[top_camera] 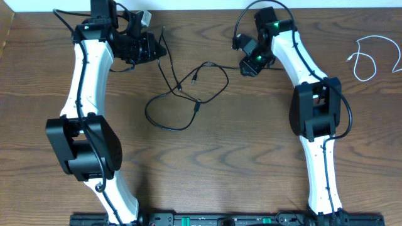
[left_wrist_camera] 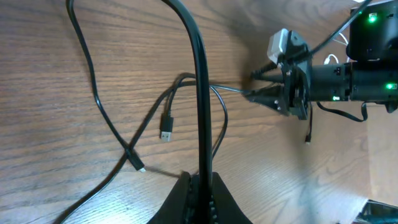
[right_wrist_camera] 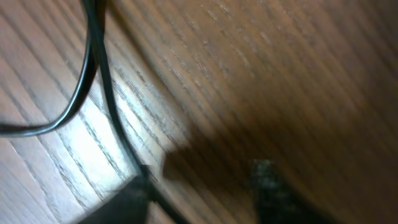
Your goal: Untangle cables
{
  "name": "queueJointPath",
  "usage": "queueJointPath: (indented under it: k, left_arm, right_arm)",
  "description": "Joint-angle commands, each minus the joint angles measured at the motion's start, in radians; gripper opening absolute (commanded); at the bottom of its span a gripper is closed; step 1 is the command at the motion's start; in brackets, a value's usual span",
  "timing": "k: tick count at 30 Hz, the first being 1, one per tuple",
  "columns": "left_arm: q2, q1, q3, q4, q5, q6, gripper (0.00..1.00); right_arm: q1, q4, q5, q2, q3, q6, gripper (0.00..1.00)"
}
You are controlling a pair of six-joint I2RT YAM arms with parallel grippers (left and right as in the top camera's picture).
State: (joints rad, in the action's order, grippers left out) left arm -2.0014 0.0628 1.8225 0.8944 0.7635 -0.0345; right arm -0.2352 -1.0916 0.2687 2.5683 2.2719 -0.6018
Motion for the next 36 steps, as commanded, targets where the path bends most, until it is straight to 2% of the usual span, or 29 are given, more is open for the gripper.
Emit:
queueJointPath:
  k: [1,3,4,7,11,14,20,24,28,36]
  left_arm:
    - [-0.011,0.0,0.0,0.011,-0.02,-0.021,0.07]
    - [-0.011,0.0,0.0,0.02,-0.04,-0.021,0.08]
    - [-0.011,0.0,0.0,0.026,-0.059,-0.021,0.07]
    - [-0.011,0.0,0.0,0.029,-0.076,-0.021,0.07]
    - [-0.011,0.009,0.001,0.028,-0.138,-0.021,0.07]
    - [-0.011,0.025,0.001,0.027,-0.18,-0.017,0.07]
    - [-0.011,0.061,0.001,0.025,-0.182,-0.017,0.07]
    - [-0.011,0.089,0.001,0.035,-0.24,-0.017,0.07]
    - [-0.011,0.108,0.001,0.041,-0.242,-0.017,0.07]
    - [-0.011,0.116,0.001,0.04,-0.282,-0.013,0.07]
  right_arm:
    - [-0.01,-0.023,0.003,0.033,0.002,0.047,0.19]
    - [-0.01,-0.035,0.004,0.034,0.002,0.048,0.11]
    - [-0.01,-0.042,0.004,0.034,0.002,0.048,0.01]
    - [-0.006,-0.062,0.002,0.01,0.018,0.116,0.01]
    - [0.009,-0.163,0.054,-0.107,0.099,0.23,0.01]
    - [0.023,-0.208,0.063,-0.266,0.152,0.256,0.01]
    - [0.083,-0.143,0.062,-0.599,0.157,0.456,0.01]
    - [0.216,0.021,0.051,-0.799,0.157,0.675,0.01]
    - [0.4,0.132,0.051,-0.904,0.157,0.843,0.01]
    - [0.735,0.153,0.047,-0.871,0.157,0.957,0.01]
